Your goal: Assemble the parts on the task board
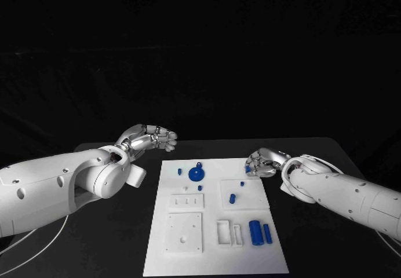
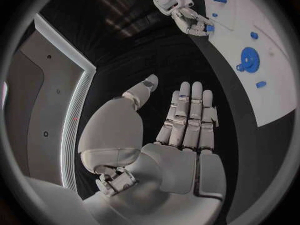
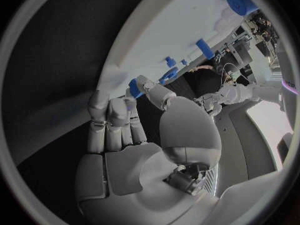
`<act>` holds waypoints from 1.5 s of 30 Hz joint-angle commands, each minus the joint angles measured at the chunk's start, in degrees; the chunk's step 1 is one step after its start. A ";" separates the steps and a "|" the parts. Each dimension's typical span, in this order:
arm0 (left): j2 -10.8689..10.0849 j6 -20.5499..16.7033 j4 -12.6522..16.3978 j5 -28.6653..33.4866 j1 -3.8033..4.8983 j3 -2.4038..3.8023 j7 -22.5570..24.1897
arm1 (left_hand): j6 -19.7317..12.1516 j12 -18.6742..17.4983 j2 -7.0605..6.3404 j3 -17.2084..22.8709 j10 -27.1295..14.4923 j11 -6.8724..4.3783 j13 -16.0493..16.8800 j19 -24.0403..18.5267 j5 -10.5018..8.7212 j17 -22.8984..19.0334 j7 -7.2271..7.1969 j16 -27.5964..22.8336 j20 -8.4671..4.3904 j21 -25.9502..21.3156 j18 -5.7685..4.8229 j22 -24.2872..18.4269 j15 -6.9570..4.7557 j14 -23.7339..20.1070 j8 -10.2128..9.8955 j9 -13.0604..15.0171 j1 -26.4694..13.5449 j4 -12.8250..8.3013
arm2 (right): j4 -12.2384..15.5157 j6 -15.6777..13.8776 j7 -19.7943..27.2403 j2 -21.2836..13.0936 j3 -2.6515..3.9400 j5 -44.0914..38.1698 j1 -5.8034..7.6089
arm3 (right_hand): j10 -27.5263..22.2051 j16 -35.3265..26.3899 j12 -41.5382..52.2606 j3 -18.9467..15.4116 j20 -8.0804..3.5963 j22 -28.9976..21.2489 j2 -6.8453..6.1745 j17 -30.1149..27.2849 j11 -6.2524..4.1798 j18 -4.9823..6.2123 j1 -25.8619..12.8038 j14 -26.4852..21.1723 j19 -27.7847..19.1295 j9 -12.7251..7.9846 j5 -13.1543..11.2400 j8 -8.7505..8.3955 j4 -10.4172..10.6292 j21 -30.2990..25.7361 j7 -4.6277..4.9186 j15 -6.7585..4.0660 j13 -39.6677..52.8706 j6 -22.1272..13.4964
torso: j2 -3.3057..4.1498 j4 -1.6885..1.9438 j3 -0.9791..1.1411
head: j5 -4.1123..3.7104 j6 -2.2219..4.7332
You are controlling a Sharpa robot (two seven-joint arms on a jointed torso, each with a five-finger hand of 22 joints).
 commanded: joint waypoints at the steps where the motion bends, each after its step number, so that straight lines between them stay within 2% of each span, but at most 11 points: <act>1: 0.21 1.89 -0.04 -2.33 0.05 0.07 -2.10 | 1.18 0.58 0.35 -0.50 1.39 -0.58 0.43 1.00 0.04 0.54 -0.47 0.90 -0.50 0.61 1.13 1.15 -0.58 1.24 0.43 0.13 -0.40 -0.07 | 1.94 -1.33 -4.20 -0.23 0.08 -3.45 1.33 | 0.27 -0.01 0.24 -0.07 -0.14 0.81 0.10 0.12 -0.41 3.38 -0.60 -0.05 0.22 0.63 0.10 0.25 -0.25 0.26 1.42 -0.37 -0.11 2.01 | -0.03 -0.06 -0.02 | -0.01 0.25; 6: 0.83 1.87 -0.27 -4.28 0.06 0.07 -6.00 | 2.70 1.28 0.76 -0.85 3.43 -1.51 1.26 2.71 0.03 1.56 -1.02 2.30 -1.55 1.69 1.08 1.08 -1.58 2.85 0.51 0.08 -1.10 -0.13 | 6.09 -0.92 -9.28 -0.62 0.15 -8.23 3.63 | 0.44 0.01 0.19 -0.10 -0.23 0.75 -0.10 0.18 -0.51 3.38 -0.76 0.03 0.38 0.69 -0.38 0.30 -0.20 0.26 1.32 -0.47 -0.14 2.16 | -0.17 -0.16 -0.05 | -0.01 0.71; 11: 1.87 1.63 -0.67 -6.13 0.07 0.07 -11.80 | 4.20 5.75 0.78 -2.14 11.32 -4.88 4.70 8.73 -0.09 5.17 -2.11 8.46 -4.16 6.02 2.03 1.40 -5.54 9.53 0.20 -0.17 -2.84 0.53 | 11.23 0.12 -14.86 -0.56 0.16 -12.85 5.51 | 0.70 0.03 0.11 0.28 -0.40 0.64 -0.57 0.25 -0.63 3.38 -0.61 0.21 0.68 0.74 -0.53 0.35 -0.07 0.24 1.21 -0.59 -0.21 2.37 | -0.68 -0.41 -0.11 | 0.25 0.99; 15: 2.61 2.31 -0.83 -8.16 0.08 0.07 -15.36 | 4.80 8.92 0.57 -2.83 14.03 -5.92 7.16 10.91 -0.05 7.71 -2.94 12.28 -5.43 8.30 2.24 1.42 -7.33 11.59 -0.20 -0.38 -3.71 0.96 | 14.43 0.75 -17.64 -0.16 0.16 -15.17 5.96 | 0.88 -0.02 -0.01 1.00 -0.49 0.53 -1.05 0.29 -0.68 3.38 -0.49 0.33 0.90 0.73 -0.70 0.31 0.43 0.16 1.16 -0.63 -0.28 2.45 | -1.08 -0.47 -0.10 | 0.44 0.97; 20: 4.17 2.93 -1.28 -9.69 0.09 0.05 -20.32 | 5.44 16.54 0.08 -3.88 16.70 -7.17 12.40 14.34 0.00 11.98 -4.15 19.29 -7.33 12.52 2.66 1.58 -10.10 14.48 -0.77 -0.62 -5.08 1.90 | 18.19 1.21 -20.38 0.60 0.16 -17.32 6.18 | 1.03 -0.07 -0.13 1.77 -0.48 0.47 -1.47 0.32 -0.68 3.38 -0.41 0.45 1.08 0.73 -0.77 0.26 1.07 0.09 1.15 -0.62 -0.32 2.53 | -1.64 -0.46 -0.05 | 1.02 0.85; 22: 4.81 2.98 -1.35 -10.14 0.09 -0.12 -22.06 | 5.68 21.86 0.12 -3.86 15.82 -7.49 16.15 15.47 0.04 14.19 -4.63 22.94 -8.35 14.89 2.87 1.54 -11.36 14.63 -1.09 -0.71 -5.19 2.27 | 19.26 1.41 -20.99 1.03 0.16 -17.64 6.21 | 1.07 -0.09 -0.16 1.93 -0.47 0.46 -1.64 0.33 -0.67 3.38 -0.41 0.47 1.12 0.73 -0.76 0.25 1.22 0.08 1.16 -0.61 -0.33 2.54 | -1.86 -0.36 -0.06 | 1.26 0.73; 24: 5.33 2.71 -1.16 -10.81 0.09 -0.22 -23.32 | 5.72 25.65 -0.48 -3.94 14.43 -7.80 18.99 15.49 -0.33 15.40 -4.46 25.11 -8.87 16.33 2.76 1.51 -11.95 14.22 -1.40 -0.79 -5.63 2.66 | 20.09 1.29 -21.37 1.70 0.16 -17.57 6.23 | 1.09 -0.12 -0.19 2.11 -0.45 0.45 -1.67 0.33 -0.67 3.38 -0.40 0.49 1.15 0.72 -0.76 0.23 1.37 0.06 1.16 -0.60 -0.34 2.55 | -1.98 -0.34 -0.05 | 1.50 0.61; 25: 5.55 2.73 -1.10 -11.02 0.08 -0.23 -23.87 | 5.79 29.13 -0.38 -3.47 12.67 -8.03 21.64 15.71 -0.07 16.27 -4.46 26.98 -9.52 17.85 2.82 1.47 -12.54 14.01 -1.64 -0.82 -5.58 3.12 | 20.47 1.19 -21.56 1.97 0.16 -17.57 6.23 | 1.12 -0.15 -0.23 2.42 -0.44 0.43 -1.66 0.33 -0.68 3.38 -0.32 0.50 1.17 0.72 -0.79 0.21 1.56 0.03 1.17 -0.59 -0.35 2.55 | -2.05 -0.30 -0.10 | 1.61 0.56; 34: 6.86 1.66 -0.64 -12.36 0.07 -0.35 -27.13 | 5.61 36.84 -1.76 -2.92 10.27 -7.98 26.97 16.05 -0.20 17.24 -4.71 30.65 -10.81 21.19 2.71 1.35 -13.62 14.42 -2.26 -0.83 -6.77 5.09 | 23.31 0.58 -23.15 3.46 0.16 -18.39 6.21 | 1.16 -0.20 -0.29 2.74 -0.41 0.41 -1.88 0.33 -0.65 3.38 -0.41 0.55 1.26 0.71 -0.76 0.18 1.91 0.00 1.18 -0.59 -0.37 2.55 | -2.13 0.00 -0.15 | 2.27 0.38; 39: 7.01 1.06 -0.08 -13.28 0.07 -0.35 -27.93 | 5.85 39.83 -3.00 -2.50 9.28 -8.09 28.82 16.06 -0.22 17.34 -4.87 32.17 -11.44 22.75 2.63 1.24 -13.90 14.54 -2.25 -0.59 -7.49 6.57 | 24.33 0.84 -23.54 4.23 0.16 -18.65 6.18 | 1.22 -0.23 -0.33 2.89 -0.40 0.39 -2.13 0.34 -0.65 3.38 -0.58 0.61 1.37 0.71 -0.76 0.15 2.23 0.00 1.18 -0.59 -0.38 2.56 | -2.03 -0.33 -0.22 | 2.44 0.32; 45: 7.74 1.20 -0.36 -13.58 0.07 -0.35 -28.62 | 6.07 40.88 -3.27 -2.09 8.71 -8.14 29.35 15.87 -0.23 17.14 -4.92 32.71 -11.76 23.44 2.54 1.13 -13.98 14.41 -2.18 -0.39 -7.88 7.68 | 25.70 0.89 -23.72 4.73 0.16 -19.16 6.14 | 1.26 -0.26 -0.37 2.93 -0.41 0.38 -2.38 0.34 -0.65 3.38 -0.76 0.65 1.44 0.71 -0.74 0.13 2.47 -0.02 1.18 -0.59 -0.39 2.55 | -2.02 -0.29 -0.14 | 2.48 0.25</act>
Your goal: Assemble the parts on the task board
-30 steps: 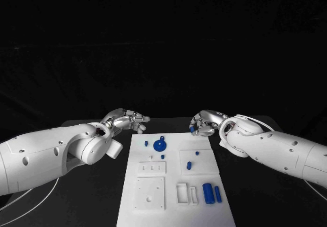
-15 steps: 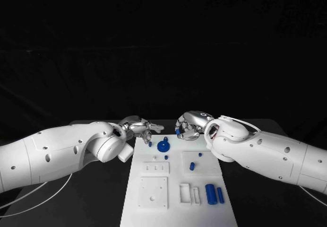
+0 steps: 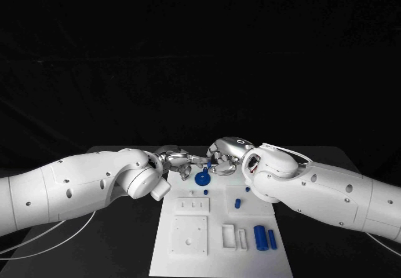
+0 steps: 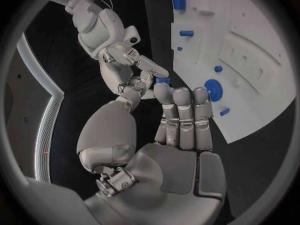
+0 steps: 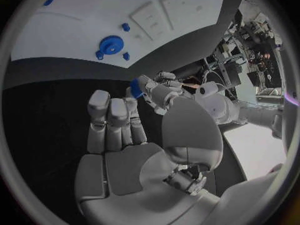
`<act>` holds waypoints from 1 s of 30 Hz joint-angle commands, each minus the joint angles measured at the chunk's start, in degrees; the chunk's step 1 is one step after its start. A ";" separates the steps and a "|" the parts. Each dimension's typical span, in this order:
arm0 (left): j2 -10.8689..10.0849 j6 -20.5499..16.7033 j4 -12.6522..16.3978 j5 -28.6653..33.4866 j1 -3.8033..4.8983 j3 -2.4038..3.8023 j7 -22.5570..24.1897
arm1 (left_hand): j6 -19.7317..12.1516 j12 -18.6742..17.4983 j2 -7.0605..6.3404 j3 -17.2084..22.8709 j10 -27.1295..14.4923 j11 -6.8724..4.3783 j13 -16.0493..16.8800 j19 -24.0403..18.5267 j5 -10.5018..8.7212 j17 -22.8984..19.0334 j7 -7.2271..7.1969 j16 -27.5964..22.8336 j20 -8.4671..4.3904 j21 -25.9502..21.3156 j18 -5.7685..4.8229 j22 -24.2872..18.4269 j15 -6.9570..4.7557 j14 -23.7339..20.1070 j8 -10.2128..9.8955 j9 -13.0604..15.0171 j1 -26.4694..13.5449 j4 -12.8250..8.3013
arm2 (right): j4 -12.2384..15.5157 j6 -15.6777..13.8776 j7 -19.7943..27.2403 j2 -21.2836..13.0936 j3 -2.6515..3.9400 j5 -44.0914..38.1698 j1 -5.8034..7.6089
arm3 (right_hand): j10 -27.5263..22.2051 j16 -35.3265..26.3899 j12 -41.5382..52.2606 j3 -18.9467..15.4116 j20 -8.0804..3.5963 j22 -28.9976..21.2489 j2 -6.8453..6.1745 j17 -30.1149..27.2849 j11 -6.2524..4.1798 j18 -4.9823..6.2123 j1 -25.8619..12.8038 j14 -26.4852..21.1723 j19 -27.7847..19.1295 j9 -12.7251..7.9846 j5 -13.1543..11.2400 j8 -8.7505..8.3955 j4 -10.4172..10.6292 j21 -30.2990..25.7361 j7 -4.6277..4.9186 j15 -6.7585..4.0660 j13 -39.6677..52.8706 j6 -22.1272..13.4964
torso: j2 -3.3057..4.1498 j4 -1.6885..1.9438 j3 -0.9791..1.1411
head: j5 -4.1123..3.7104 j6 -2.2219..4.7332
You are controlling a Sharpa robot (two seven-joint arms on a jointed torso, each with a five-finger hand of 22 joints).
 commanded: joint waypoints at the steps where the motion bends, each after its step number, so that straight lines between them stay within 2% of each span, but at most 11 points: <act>1: 0.18 -0.29 0.23 -1.29 0.06 0.04 -1.49 | 0.27 0.32 -0.18 0.03 -0.43 0.04 0.13 0.19 -0.11 -0.14 -0.25 0.33 -2.89 0.48 0.67 1.09 -0.24 -0.04 0.00 0.11 -0.22 0.51 | 0.59 0.57 -0.88 0.20 0.02 -1.55 -0.02 | 0.35 -0.34 -0.31 0.08 -0.18 0.37 -0.28 0.05 -0.17 3.36 -0.04 0.27 0.43 0.69 -0.23 0.12 0.30 0.00 1.53 -0.23 -0.06 1.77 | 0.01 -0.02 0.04 | 0.03 -0.11; 3: 0.23 -0.25 0.23 -1.39 0.06 0.04 -1.47 | 0.32 0.47 -0.12 0.09 -0.50 0.02 0.18 0.14 -0.11 -0.19 -0.27 0.42 -2.94 0.59 0.65 1.07 -0.25 -0.06 0.02 0.15 -0.24 0.66 | 0.85 0.60 -0.88 0.21 0.02 -1.55 -0.06 | 0.37 -0.35 -0.32 0.10 -0.18 0.37 -0.30 0.05 -0.17 3.36 -0.09 0.29 0.45 0.69 -0.23 0.12 0.39 0.00 1.53 -0.23 -0.06 1.77 | 0.01 0.00 -0.01 | 0.00 -0.19; 12: 0.28 0.06 0.25 -1.48 0.06 0.04 -1.74 | 0.33 0.53 0.76 0.13 -1.51 0.11 0.11 -0.52 -0.11 -0.68 -0.19 0.31 -3.11 0.95 0.46 0.99 -0.12 -0.77 -0.02 0.30 0.18 0.70 | 1.46 0.80 -0.92 0.40 0.02 -1.53 -0.19 | 0.39 -0.37 -0.33 0.11 -0.19 0.36 -0.38 0.05 -0.17 3.36 -0.17 0.31 0.49 0.69 -0.22 0.11 0.52 -0.01 1.53 -0.24 -0.06 1.78 | -0.02 -0.01 0.08 | 0.04 -0.30; 19: 0.31 0.33 0.30 -1.49 0.06 0.04 -1.69 | 0.41 0.64 1.28 0.03 -1.64 0.10 0.06 -0.77 -0.09 -0.89 -0.20 0.38 -3.18 1.13 0.37 0.96 -0.10 -0.86 -0.01 0.38 0.48 0.46 | 1.21 1.14 -0.92 0.78 0.01 -1.52 -0.20 | 0.40 -0.37 -0.33 0.12 -0.20 0.35 -0.42 0.05 -0.18 3.36 -0.20 0.32 0.51 0.69 -0.22 0.10 0.56 -0.02 1.53 -0.24 -0.06 1.77 | -0.05 -0.03 0.06 | -0.03 -0.29; 30: 0.33 0.62 0.60 -1.49 0.07 0.05 -1.35 | 1.04 0.87 3.23 -0.38 -1.70 0.03 -0.23 -1.35 -0.05 -1.47 -0.29 0.67 -3.44 1.66 0.11 0.83 -0.13 -1.04 0.16 0.62 1.61 -0.89 | 0.65 1.59 -0.89 1.54 0.01 -1.50 -0.34 | 0.41 -0.39 -0.35 0.13 -0.21 0.34 -0.47 0.05 -0.18 3.36 -0.22 0.32 0.52 0.69 -0.22 0.09 0.62 -0.04 1.52 -0.24 -0.06 1.76 | 0.01 -0.01 0.03 | -0.21 -0.32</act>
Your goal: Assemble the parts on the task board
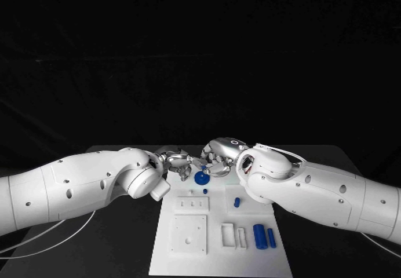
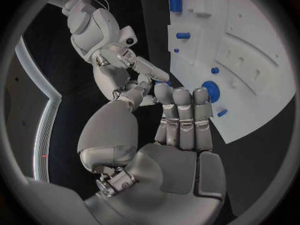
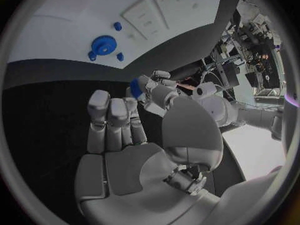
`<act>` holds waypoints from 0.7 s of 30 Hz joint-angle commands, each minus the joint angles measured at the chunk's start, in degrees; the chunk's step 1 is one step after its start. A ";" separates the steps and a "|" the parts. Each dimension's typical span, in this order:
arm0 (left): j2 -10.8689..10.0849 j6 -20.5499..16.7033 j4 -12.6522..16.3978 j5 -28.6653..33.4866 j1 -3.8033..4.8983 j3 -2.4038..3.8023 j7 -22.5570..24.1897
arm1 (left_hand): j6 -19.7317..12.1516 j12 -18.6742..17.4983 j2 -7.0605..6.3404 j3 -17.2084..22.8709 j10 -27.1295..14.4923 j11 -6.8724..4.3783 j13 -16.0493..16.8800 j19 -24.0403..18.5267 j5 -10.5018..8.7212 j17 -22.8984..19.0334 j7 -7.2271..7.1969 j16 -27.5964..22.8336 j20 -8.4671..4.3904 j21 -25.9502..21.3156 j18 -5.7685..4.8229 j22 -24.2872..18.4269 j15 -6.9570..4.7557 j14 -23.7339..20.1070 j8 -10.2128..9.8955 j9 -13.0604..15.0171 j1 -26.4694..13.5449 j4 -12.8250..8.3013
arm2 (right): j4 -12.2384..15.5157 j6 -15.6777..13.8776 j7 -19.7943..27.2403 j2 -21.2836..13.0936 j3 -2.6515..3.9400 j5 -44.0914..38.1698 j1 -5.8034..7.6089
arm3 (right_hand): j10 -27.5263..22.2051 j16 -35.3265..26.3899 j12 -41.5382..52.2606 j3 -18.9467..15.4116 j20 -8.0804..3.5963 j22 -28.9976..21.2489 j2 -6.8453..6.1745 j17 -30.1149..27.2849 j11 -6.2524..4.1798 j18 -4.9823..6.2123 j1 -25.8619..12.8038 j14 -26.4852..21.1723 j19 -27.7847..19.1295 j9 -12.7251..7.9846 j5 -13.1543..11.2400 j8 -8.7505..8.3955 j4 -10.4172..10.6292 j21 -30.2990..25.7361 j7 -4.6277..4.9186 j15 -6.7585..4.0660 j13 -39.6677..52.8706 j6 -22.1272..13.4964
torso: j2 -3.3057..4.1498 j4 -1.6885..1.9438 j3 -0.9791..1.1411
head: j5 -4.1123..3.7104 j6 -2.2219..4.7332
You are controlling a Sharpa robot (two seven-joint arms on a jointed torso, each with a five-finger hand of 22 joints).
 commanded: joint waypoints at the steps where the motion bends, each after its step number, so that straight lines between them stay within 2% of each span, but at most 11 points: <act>1: 0.18 0.67 0.34 -0.23 0.07 0.06 0.47 | 0.41 0.22 0.98 -0.12 -0.37 -0.10 -0.14 -0.51 -0.04 -0.17 -0.05 0.25 -3.91 0.23 0.10 0.83 -0.04 -0.52 0.17 0.10 0.18 -0.64 | 0.11 1.10 0.03 0.26 0.01 -0.72 -0.11 | 0.41 -0.18 -0.29 -0.02 -0.05 0.34 -0.40 0.07 -0.18 3.36 -0.15 0.29 0.32 0.33 -0.22 0.12 0.47 0.06 1.40 -0.28 -0.08 1.71 | 0.05 0.04 -0.03 | -0.08 -0.04; 7: 0.18 0.86 0.33 -0.23 0.07 0.06 0.64 | 0.48 0.23 1.43 -0.18 -0.35 -0.09 -0.22 -0.58 -0.05 -0.27 -0.07 0.31 -3.95 0.32 0.05 0.80 -0.04 -0.54 0.17 0.12 0.36 -0.93 | 0.05 1.21 0.03 0.47 0.00 -0.72 -0.17 | 0.41 -0.19 -0.29 -0.02 -0.05 0.34 -0.40 0.07 -0.18 3.36 -0.15 0.29 0.32 0.33 -0.21 0.12 0.48 0.06 1.40 -0.28 -0.08 1.70 | 0.05 0.12 -0.05 | -0.10 -0.11; 8: 0.22 0.83 0.28 -0.18 0.07 0.06 0.69 | 0.86 0.26 3.06 0.55 -0.29 -0.18 -0.26 -0.60 -0.01 -0.33 -0.20 0.35 -4.10 0.39 0.16 0.79 -0.10 -0.54 0.37 0.23 1.73 -1.75 | 0.05 1.26 0.05 0.49 0.00 -0.72 -0.19 | 0.41 -0.19 -0.30 -0.02 -0.05 0.34 -0.40 0.07 -0.18 3.36 -0.15 0.29 0.33 0.33 -0.21 0.11 0.49 0.06 1.40 -0.28 -0.08 1.70 | 0.05 0.12 -0.04 | -0.10 -0.11; 12: 0.49 1.18 -0.08 -0.11 0.05 0.06 0.74 | 1.43 0.29 5.35 -0.10 -0.19 -0.20 -0.55 -0.98 0.09 -0.70 -0.22 0.56 -4.06 0.71 -0.23 0.73 -0.08 -0.66 0.49 0.36 2.17 -3.72 | 0.03 1.35 0.09 0.62 0.00 -0.65 -0.28 | 0.41 -0.19 -0.30 -0.01 -0.06 0.34 -0.40 0.07 -0.18 3.36 -0.16 0.29 0.33 0.33 -0.21 0.11 0.51 0.05 1.40 -0.28 -0.08 1.70 | 0.08 0.09 -0.02 | -0.01 -0.20; 14: 0.58 1.40 -0.17 -0.11 0.05 0.05 0.61 | 1.75 0.29 6.05 -0.47 -0.11 -0.26 -0.78 -1.16 0.25 -0.97 -0.27 0.70 -4.15 0.87 -0.37 0.62 -0.11 -0.69 0.46 0.37 1.90 -4.63 | -0.01 1.41 0.09 0.71 0.00 -0.63 -0.37 | 0.41 -0.20 -0.30 -0.01 -0.06 0.34 -0.40 0.07 -0.18 3.36 -0.16 0.29 0.33 0.33 -0.20 0.11 0.52 0.05 1.40 -0.28 -0.07 1.70 | 0.10 0.03 -0.03 | -0.02 -0.21; 19: 0.66 1.45 -0.19 -0.11 0.05 0.05 0.58 | 2.30 0.30 6.16 -0.64 -0.01 -0.36 -1.08 -1.28 0.67 -1.36 -0.40 0.90 -4.32 1.06 -0.51 0.41 -0.17 -0.71 0.46 0.39 1.33 -5.36 | 0.02 1.48 0.13 0.81 0.00 -0.56 -0.47 | 0.41 -0.21 -0.31 0.00 -0.06 0.33 -0.39 0.07 -0.19 3.36 -0.16 0.30 0.33 0.33 -0.19 0.10 0.54 0.04 1.40 -0.28 -0.07 1.70 | 0.05 0.04 0.00 | 0.00 -0.27; 20: 0.67 1.49 -0.20 -0.11 0.05 0.05 0.56 | 2.39 0.32 6.19 -0.58 0.03 -0.38 -1.16 -1.28 0.92 -1.48 -0.42 0.96 -4.38 1.12 -0.54 0.34 -0.19 -0.72 0.41 0.38 1.18 -5.49 | 0.04 1.49 0.13 0.81 0.00 -0.56 -0.48 | 0.41 -0.21 -0.31 0.01 -0.07 0.33 -0.39 0.07 -0.19 3.36 -0.16 0.30 0.34 0.33 -0.19 0.10 0.54 0.04 1.40 -0.28 -0.07 1.70 | 0.05 0.04 0.00 | 0.00 -0.27; 21: 0.67 1.50 -0.20 -0.11 0.05 0.05 0.55 | 2.54 0.33 6.26 -0.36 0.06 -0.40 -1.28 -1.30 1.97 -1.64 -0.46 1.06 -4.47 1.20 -0.58 0.24 -0.21 -0.72 0.36 0.36 1.07 -5.73 | 0.07 1.54 0.14 0.79 0.00 -0.55 -0.49 | 0.41 -0.21 -0.31 0.01 -0.07 0.33 -0.38 0.07 -0.19 3.36 -0.16 0.30 0.34 0.34 -0.19 0.10 0.54 0.04 1.40 -0.28 -0.07 1.70 | 0.04 0.04 0.01 | 0.00 -0.25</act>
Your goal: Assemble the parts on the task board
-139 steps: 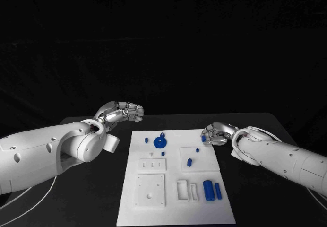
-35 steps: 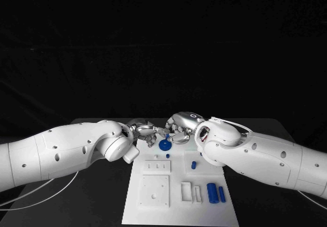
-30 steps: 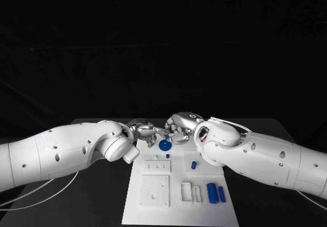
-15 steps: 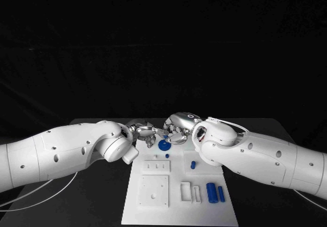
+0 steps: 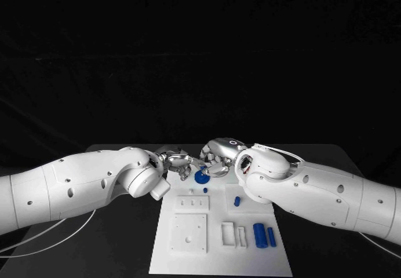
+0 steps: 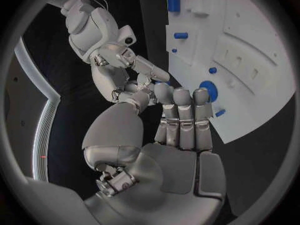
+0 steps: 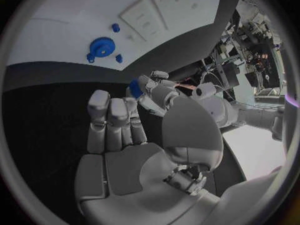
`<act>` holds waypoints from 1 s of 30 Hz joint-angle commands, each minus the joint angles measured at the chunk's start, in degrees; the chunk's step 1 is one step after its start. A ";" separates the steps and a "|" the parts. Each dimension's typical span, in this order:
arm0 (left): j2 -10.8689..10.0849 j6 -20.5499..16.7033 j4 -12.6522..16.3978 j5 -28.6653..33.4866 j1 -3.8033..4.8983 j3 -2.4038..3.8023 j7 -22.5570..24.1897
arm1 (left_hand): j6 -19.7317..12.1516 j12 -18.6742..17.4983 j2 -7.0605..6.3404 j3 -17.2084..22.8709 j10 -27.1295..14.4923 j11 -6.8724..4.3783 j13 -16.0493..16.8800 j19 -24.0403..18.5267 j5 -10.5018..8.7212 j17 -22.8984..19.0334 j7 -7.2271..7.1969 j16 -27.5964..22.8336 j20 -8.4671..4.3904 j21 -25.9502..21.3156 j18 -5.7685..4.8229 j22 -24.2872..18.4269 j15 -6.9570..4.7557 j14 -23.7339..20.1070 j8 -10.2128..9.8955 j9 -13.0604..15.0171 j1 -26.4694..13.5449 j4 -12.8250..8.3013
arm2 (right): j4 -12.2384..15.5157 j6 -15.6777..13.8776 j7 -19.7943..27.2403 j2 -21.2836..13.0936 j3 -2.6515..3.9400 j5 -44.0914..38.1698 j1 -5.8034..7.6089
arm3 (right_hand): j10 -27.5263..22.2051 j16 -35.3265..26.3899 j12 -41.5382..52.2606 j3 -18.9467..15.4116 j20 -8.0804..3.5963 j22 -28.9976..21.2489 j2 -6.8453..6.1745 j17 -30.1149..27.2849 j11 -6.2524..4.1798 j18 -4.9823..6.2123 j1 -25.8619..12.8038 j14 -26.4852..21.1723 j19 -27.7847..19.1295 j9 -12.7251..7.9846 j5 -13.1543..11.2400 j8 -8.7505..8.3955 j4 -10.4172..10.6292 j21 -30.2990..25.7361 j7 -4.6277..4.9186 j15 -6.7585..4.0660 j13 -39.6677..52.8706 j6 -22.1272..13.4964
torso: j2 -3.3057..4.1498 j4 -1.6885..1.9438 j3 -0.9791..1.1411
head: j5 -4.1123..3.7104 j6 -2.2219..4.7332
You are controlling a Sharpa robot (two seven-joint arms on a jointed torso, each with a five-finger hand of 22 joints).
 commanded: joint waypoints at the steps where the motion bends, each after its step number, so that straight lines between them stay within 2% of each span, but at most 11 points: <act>1: 0.35 1.24 0.34 0.02 0.14 0.18 1.02 | 0.70 0.35 0.29 0.40 0.07 -0.42 -0.22 -0.44 2.22 -0.30 -0.11 0.49 -4.57 0.32 -0.63 0.19 -0.04 -0.50 0.14 0.08 -0.46 -0.65 | 0.29 1.20 0.51 0.25 -0.05 -0.46 -0.17 | 0.21 -0.18 -0.19 0.03 -0.15 0.33 -0.30 0.08 0.02 3.36 -0.23 0.21 0.26 -0.05 -0.19 0.19 0.22 0.04 1.32 -0.37 -0.08 1.77 | -0.03 0.02 0.03 | 0.01 -0.01; 7: 0.29 1.35 0.30 0.02 0.14 0.18 1.06 | 1.28 0.50 1.24 1.32 0.18 -0.45 -0.75 -0.60 7.98 -1.07 -0.16 0.98 -4.89 0.80 -1.00 -0.24 -0.05 -0.65 -0.07 0.13 -1.22 -2.25 | 0.23 1.35 0.44 0.31 -0.06 -0.40 -0.18 | 0.21 -0.19 -0.20 0.03 -0.16 0.33 -0.30 0.08 0.02 3.36 -0.23 0.21 0.26 -0.04 -0.18 0.19 0.23 0.03 1.32 -0.38 -0.08 1.77 | -0.02 0.03 0.05 | 0.10 -0.10; 9: 0.29 1.55 0.37 0.02 0.14 0.18 1.14 | 1.38 0.57 1.74 1.82 0.19 -0.43 -0.92 -0.64 12.06 -1.32 -0.12 1.18 -4.99 1.02 -1.15 -0.38 -0.03 -0.71 -0.16 0.18 -1.37 -3.11 | 0.08 1.38 0.43 0.32 -0.06 -0.40 -0.19 | 0.21 -0.20 -0.20 0.04 -0.16 0.33 -0.30 0.08 0.02 3.36 -0.23 0.21 0.26 -0.04 -0.18 0.19 0.24 0.02 1.32 -0.38 -0.07 1.77 | -0.03 0.03 0.05 | 0.10 -0.10; 12: 0.17 1.77 0.48 0.07 0.14 0.18 1.23 | 1.44 0.68 2.48 2.27 0.19 -0.38 -1.12 -0.72 16.25 -1.66 -0.08 1.41 -5.12 1.29 -1.33 -0.56 0.01 -0.79 -0.28 0.25 -1.78 -4.25 | -0.23 1.39 0.40 0.39 -0.07 -0.40 -0.21 | 0.21 -0.20 -0.20 0.04 -0.16 0.33 -0.29 0.08 0.02 3.36 -0.23 0.21 0.26 -0.04 -0.18 0.19 0.24 0.02 1.32 -0.38 -0.07 1.76 | -0.02 0.03 0.03 | 0.06 -0.08; 13: 0.10 1.83 0.51 0.21 0.14 0.18 1.32 | 1.47 0.73 2.83 2.51 0.17 -0.37 -1.23 -0.76 18.31 -1.85 -0.07 1.53 -5.20 1.44 -1.41 -0.66 0.03 -0.84 -0.33 0.30 -2.01 -4.87 | -0.30 1.33 0.40 0.40 -0.07 -0.40 -0.22 | 0.21 -0.20 -0.20 0.04 -0.16 0.32 -0.28 0.08 0.02 3.36 -0.22 0.21 0.26 -0.04 -0.18 0.19 0.25 0.02 1.32 -0.38 -0.07 1.77 | -0.02 0.00 0.03 | 0.07 -0.09; 14: 0.07 1.88 0.51 0.35 0.14 0.18 1.37 | 1.49 0.77 3.10 2.69 0.17 -0.36 -1.30 -0.79 19.68 -1.97 -0.06 1.62 -5.25 1.53 -1.46 -0.74 0.03 -0.87 -0.36 0.34 -2.15 -5.28 | -0.32 1.36 0.40 0.38 -0.07 -0.40 -0.24 | 0.21 -0.21 -0.20 0.05 -0.17 0.32 -0.27 0.08 0.02 3.36 -0.22 0.21 0.27 -0.04 -0.18 0.19 0.25 0.02 1.31 -0.38 -0.07 1.77 | -0.03 -0.01 0.03 | 0.06 -0.07; 17: -0.01 1.96 0.51 0.43 0.14 0.18 1.47 | 1.49 0.85 3.64 2.93 0.14 -0.33 -1.44 -0.85 21.79 -2.22 -0.03 1.79 -5.34 1.72 -1.58 -0.91 0.05 -0.93 -0.44 0.41 -2.58 -5.95 | -0.35 1.36 0.40 0.36 -0.07 -0.40 -0.27 | 0.21 -0.21 -0.20 0.07 -0.17 0.32 -0.25 0.08 0.02 3.36 -0.20 0.21 0.27 -0.04 -0.17 0.18 0.25 0.01 1.31 -0.38 -0.07 1.77 | -0.04 -0.01 0.02 | 0.03 -0.06; 19: -0.06 2.11 0.51 0.45 0.14 0.18 1.51 | 1.49 0.90 3.80 3.05 0.12 -0.32 -1.53 -0.88 22.81 -2.38 -0.03 1.88 -5.40 1.84 -1.64 -1.01 0.06 -0.97 -0.49 0.46 -2.85 -6.30 | -0.35 1.39 0.40 0.34 -0.07 -0.40 -0.27 | 0.21 -0.21 -0.21 0.07 -0.17 0.32 -0.23 0.08 0.02 3.36 -0.19 0.21 0.27 -0.04 -0.17 0.18 0.25 0.01 1.31 -0.38 -0.07 1.77 | -0.03 0.03 0.01 | -0.01 -0.06; 26: -0.13 2.34 0.57 0.45 0.14 0.18 1.21 | 1.42 0.96 3.47 2.99 0.06 -0.29 -1.67 -0.94 23.42 -2.64 0.01 2.01 -5.48 2.02 -1.74 -1.18 0.08 -1.05 -0.61 0.51 -3.50 -6.59 | -0.38 1.32 0.38 0.37 -0.07 -0.40 -0.33 | 0.21 -0.22 -0.21 0.09 -0.18 0.32 -0.21 0.08 0.01 3.36 -0.18 0.21 0.27 -0.04 -0.18 0.18 0.27 0.00 1.31 -0.38 -0.07 1.77 | 0.01 0.08 0.00 | -0.02 -0.12; 28: -0.11 2.44 0.57 0.45 0.14 0.18 1.10 | 1.36 0.99 2.74 2.67 0.02 -0.26 -1.74 -0.94 22.46 -2.78 0.04 2.06 -5.50 2.10 -1.80 -1.29 0.11 -1.10 -0.70 0.52 -4.22 -6.30 | -0.37 1.34 0.38 0.42 -0.07 -0.40 -0.37 | 0.21 -0.22 -0.21 0.09 -0.18 0.32 -0.20 0.08 0.01 3.36 -0.18 0.21 0.27 -0.04 -0.18 0.18 0.27 0.00 1.31 -0.38 -0.07 1.77 | 0.01 0.07 0.01 | -0.01 -0.09; 30: -0.08 2.52 0.57 0.45 0.14 0.18 0.76 | 1.30 1.04 1.86 2.55 -0.01 -0.29 -1.82 -0.93 20.43 -2.96 0.02 2.14 -5.60 2.18 -1.78 -1.46 0.08 -1.11 -0.79 0.55 -4.81 -5.77 | -0.32 1.34 0.38 0.45 -0.07 -0.40 -0.39 | 0.21 -0.23 -0.21 0.09 -0.18 0.32 -0.20 0.08 0.01 3.36 -0.18 0.21 0.27 -0.04 -0.18 0.18 0.27 -0.01 1.31 -0.38 -0.07 1.77 | -0.01 0.03 0.03 | 0.08 -0.08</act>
